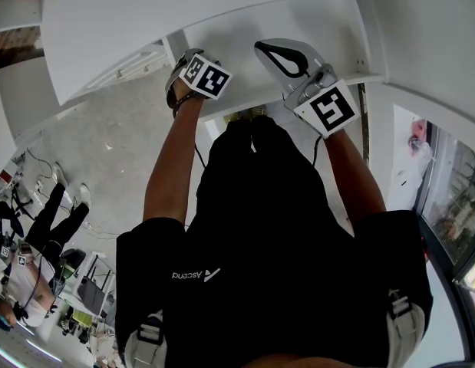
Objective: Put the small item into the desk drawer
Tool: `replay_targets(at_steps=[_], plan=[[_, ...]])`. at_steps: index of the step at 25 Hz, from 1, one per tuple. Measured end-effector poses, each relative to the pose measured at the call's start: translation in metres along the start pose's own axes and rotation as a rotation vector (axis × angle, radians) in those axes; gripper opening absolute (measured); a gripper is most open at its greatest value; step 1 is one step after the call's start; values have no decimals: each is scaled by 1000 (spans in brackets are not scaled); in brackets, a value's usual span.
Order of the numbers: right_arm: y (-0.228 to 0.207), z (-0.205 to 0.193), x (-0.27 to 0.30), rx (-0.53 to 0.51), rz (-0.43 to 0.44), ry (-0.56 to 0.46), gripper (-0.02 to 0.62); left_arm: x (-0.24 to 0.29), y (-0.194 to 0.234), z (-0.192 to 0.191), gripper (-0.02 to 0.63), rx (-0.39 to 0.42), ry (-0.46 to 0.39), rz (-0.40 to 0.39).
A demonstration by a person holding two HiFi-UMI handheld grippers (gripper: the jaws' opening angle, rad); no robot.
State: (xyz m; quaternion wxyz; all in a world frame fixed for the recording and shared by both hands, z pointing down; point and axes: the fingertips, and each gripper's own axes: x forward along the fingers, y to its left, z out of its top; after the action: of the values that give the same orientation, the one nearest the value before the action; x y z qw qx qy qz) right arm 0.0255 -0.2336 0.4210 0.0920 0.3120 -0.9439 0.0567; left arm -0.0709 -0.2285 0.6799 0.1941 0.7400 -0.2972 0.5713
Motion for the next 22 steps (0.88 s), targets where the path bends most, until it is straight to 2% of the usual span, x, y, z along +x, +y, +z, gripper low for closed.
replay_targets(at_steps=[10, 13, 17, 22], plan=[[10, 10, 2, -8, 7, -8, 0, -25, 1, 10, 202, -9, -70, -1], [14, 14, 0, -10, 6, -15, 1, -40, 0, 14, 201, -32, -119, 1], [18, 16, -3, -56, 6, -35, 0, -73, -3, 28, 201, -84, -248, -23], [26, 30, -7, -25, 3, -89, 1, -129, -7, 51, 195, -125, -476, -42]])
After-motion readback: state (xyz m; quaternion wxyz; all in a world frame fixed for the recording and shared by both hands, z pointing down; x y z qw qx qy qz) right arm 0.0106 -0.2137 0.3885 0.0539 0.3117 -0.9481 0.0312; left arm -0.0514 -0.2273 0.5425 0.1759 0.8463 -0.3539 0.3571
